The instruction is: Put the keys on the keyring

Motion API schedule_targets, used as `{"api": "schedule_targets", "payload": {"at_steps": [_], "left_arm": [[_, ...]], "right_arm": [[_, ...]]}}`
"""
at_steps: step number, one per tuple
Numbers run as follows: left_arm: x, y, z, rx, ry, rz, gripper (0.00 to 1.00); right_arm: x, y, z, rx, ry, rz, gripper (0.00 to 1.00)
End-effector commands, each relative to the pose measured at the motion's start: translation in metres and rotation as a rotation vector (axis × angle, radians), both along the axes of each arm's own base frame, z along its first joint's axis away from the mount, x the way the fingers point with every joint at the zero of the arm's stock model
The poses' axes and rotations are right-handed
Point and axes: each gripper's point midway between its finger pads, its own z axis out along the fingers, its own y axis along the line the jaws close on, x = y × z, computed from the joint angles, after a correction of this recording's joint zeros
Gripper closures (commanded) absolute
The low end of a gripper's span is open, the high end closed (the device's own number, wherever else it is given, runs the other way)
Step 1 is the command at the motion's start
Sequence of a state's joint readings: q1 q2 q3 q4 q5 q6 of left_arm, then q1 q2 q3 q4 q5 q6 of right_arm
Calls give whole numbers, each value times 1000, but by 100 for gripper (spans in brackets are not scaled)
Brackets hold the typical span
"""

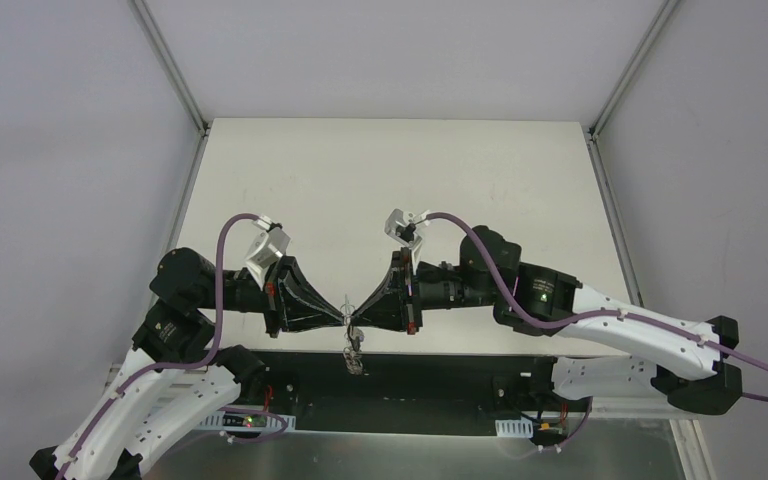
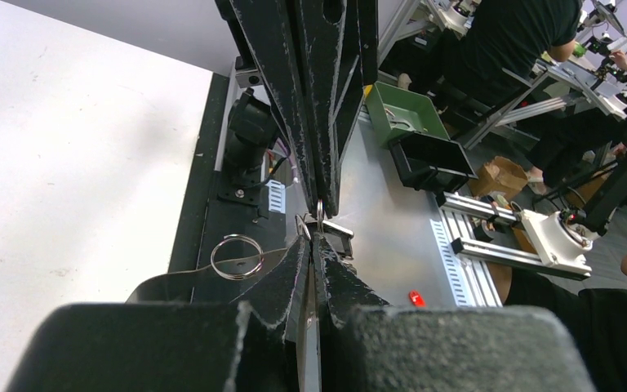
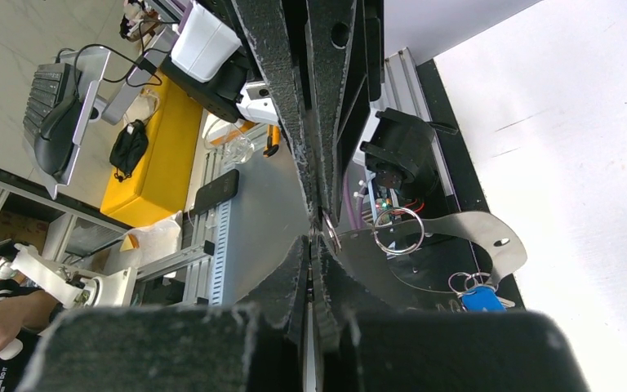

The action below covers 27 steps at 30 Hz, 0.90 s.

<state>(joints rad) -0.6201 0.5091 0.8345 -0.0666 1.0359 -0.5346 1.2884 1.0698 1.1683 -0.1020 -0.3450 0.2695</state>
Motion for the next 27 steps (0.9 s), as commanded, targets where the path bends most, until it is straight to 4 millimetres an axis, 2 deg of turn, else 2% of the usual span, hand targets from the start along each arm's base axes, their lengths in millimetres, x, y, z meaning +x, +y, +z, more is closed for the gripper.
{"api": "schedule_targets", "payload": {"at_steps": [1, 27], "left_arm": [[0, 2, 14, -51, -80, 12, 100], [-2, 3, 12, -42, -89, 10, 100]], "right_arm": [[3, 1, 29, 74, -21, -26, 100], [16, -4, 25, 47, 30, -125, 100]]}}
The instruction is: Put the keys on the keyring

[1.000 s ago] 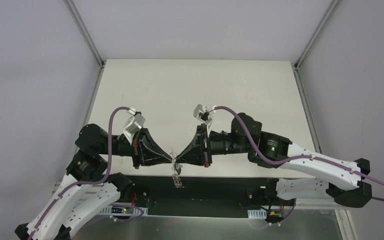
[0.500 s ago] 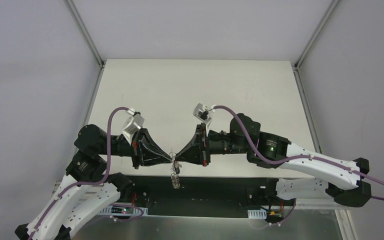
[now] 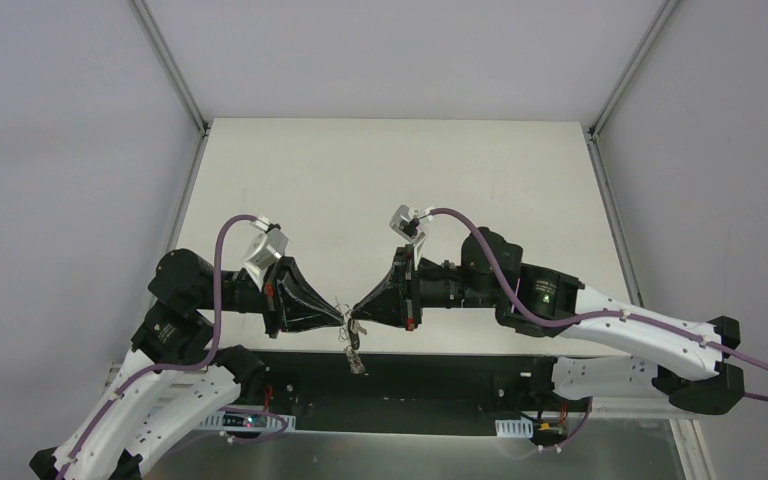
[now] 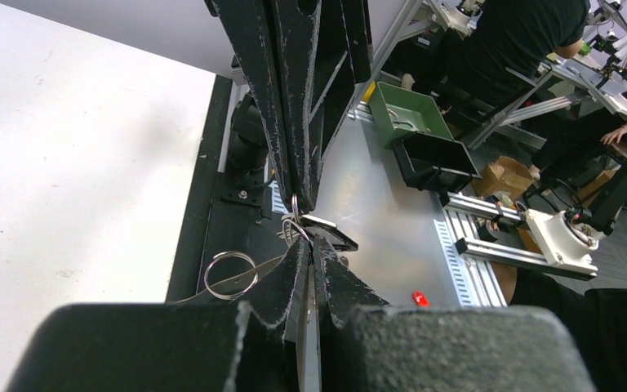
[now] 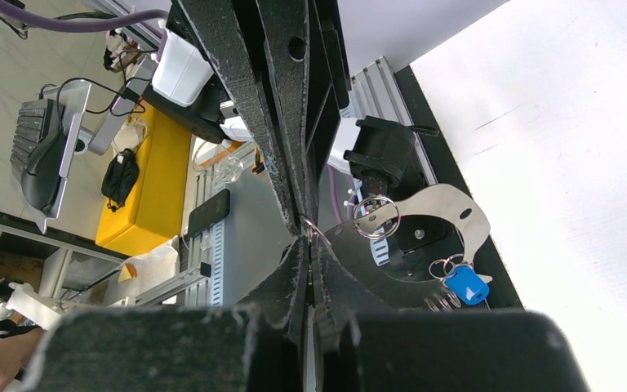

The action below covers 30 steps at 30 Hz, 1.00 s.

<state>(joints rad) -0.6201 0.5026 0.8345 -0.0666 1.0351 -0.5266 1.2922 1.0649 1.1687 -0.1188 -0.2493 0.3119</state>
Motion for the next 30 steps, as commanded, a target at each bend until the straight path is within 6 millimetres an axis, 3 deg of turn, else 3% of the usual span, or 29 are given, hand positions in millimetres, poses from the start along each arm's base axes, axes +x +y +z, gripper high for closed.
{"api": "schedule_targets", "payload": {"at_steps": [1, 28, 30], "left_arm": [[-1, 2, 11, -37, -75, 10, 100], [-9, 8, 18, -61, -122, 7, 100], [-10, 9, 20, -64, -126, 9, 100]], "right_arm": [[3, -4, 26, 59, -4, -29, 100], [-2, 0, 0, -22, 57, -10, 100], [-6, -1, -3, -32, 60, 12, 95]]}}
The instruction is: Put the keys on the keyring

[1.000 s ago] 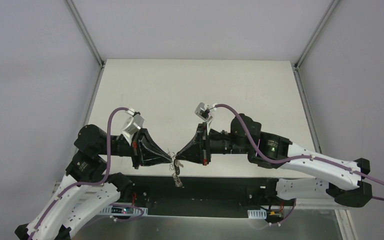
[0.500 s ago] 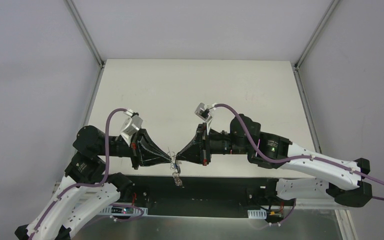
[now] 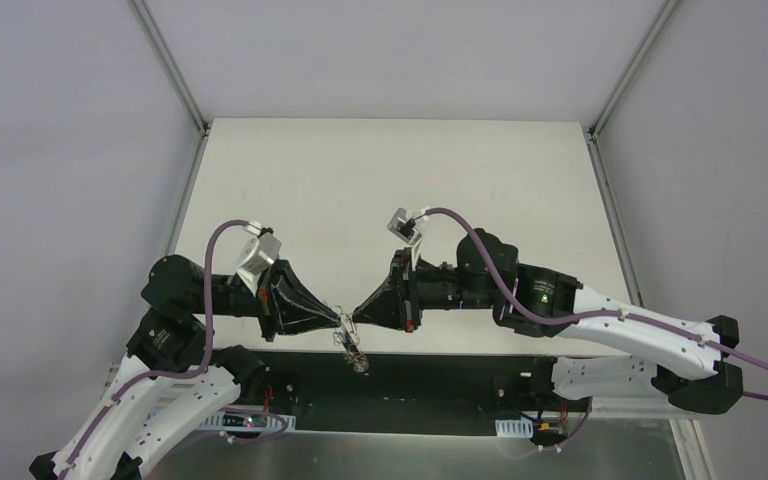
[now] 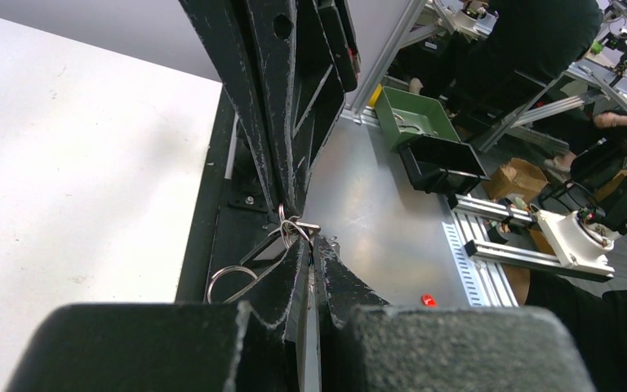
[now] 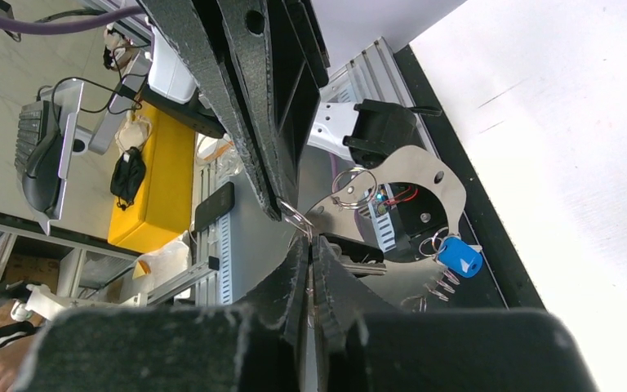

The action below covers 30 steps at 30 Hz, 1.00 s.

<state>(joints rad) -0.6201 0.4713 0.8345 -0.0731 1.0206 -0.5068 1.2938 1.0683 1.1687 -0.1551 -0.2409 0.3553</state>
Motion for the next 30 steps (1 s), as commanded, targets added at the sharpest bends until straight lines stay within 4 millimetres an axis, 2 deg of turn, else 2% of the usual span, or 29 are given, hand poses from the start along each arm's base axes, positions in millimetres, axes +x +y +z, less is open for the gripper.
{"api": "schedule_targets", "payload": {"at_steps": [1, 7, 11, 19, 24, 30], "left_arm": [[-6, 4, 16, -45, -86, -8, 100], [-5, 4, 16, -45, -83, -4, 100], [-4, 3, 20, -65, -89, -1, 100], [-5, 4, 39, -185, -135, 7, 100], [-4, 5, 46, -246, -156, 22, 100], [-5, 5, 58, -320, -170, -2, 100]], "right_arm": [[-7, 0, 4, 3, 7, 34, 93], [-8, -7, 8, 11, -58, 38, 71], [-9, -15, 17, 26, -137, 47, 63], [-14, -26, 25, 29, -415, 119, 59], [-21, -24, 33, 38, -577, 185, 57], [-20, -17, 41, 59, -725, 209, 56]]}}
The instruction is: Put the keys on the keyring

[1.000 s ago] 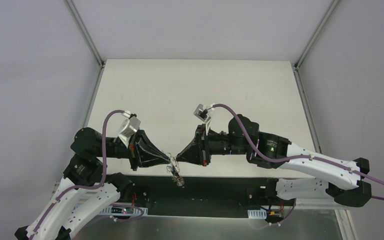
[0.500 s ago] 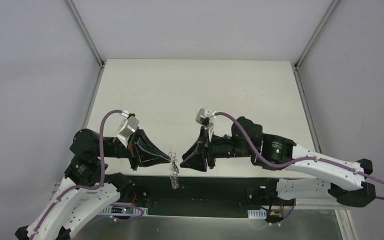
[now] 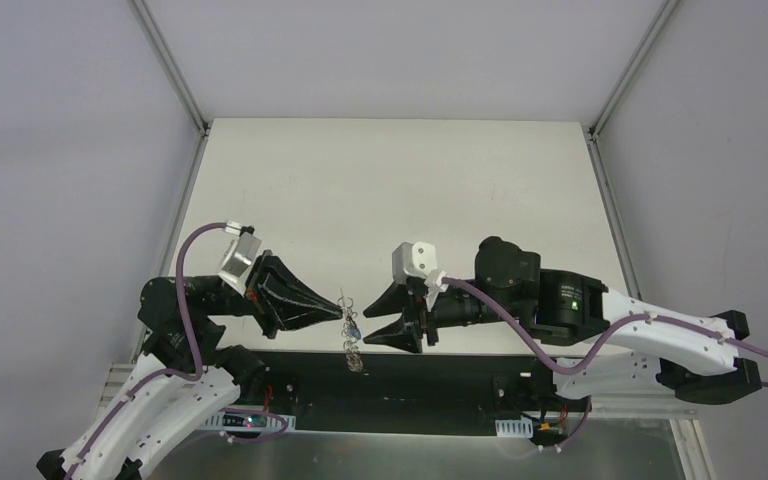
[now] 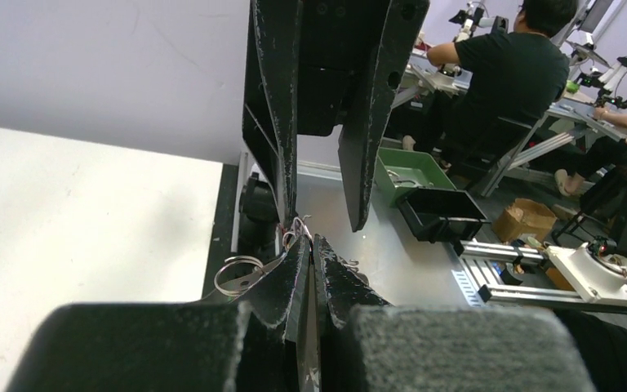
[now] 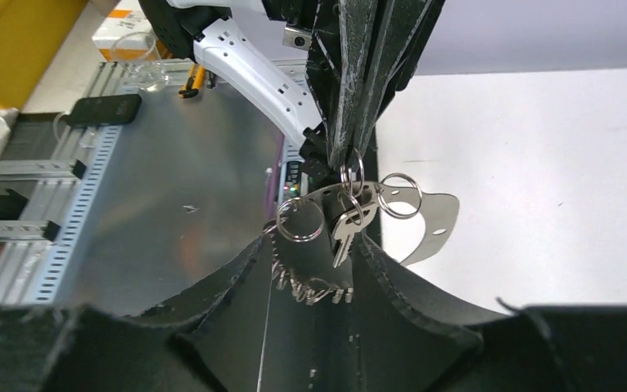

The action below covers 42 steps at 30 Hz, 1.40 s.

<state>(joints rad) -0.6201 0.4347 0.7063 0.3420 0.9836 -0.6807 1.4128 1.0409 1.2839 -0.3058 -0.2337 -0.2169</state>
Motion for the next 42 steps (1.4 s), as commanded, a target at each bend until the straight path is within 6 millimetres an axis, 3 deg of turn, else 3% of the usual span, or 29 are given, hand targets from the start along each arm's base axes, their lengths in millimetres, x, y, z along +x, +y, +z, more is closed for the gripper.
{"api": "schedule_targets", "payload": {"at_steps": [1, 10, 22, 42], "left_arm": [[-6, 6, 32, -132, -84, -4, 100], [-11, 8, 36, -158, -101, -23, 100], [-18, 11, 35, -158, -116, -39, 100], [-21, 13, 34, -160, -127, -43, 100]], "right_arm": [[4, 2, 25, 75, -172, 28, 56], [7, 11, 43, 120, -234, 27, 56], [-4, 17, 60, 164, -189, 75, 56], [-7, 28, 63, 176, -137, 83, 73]]}}
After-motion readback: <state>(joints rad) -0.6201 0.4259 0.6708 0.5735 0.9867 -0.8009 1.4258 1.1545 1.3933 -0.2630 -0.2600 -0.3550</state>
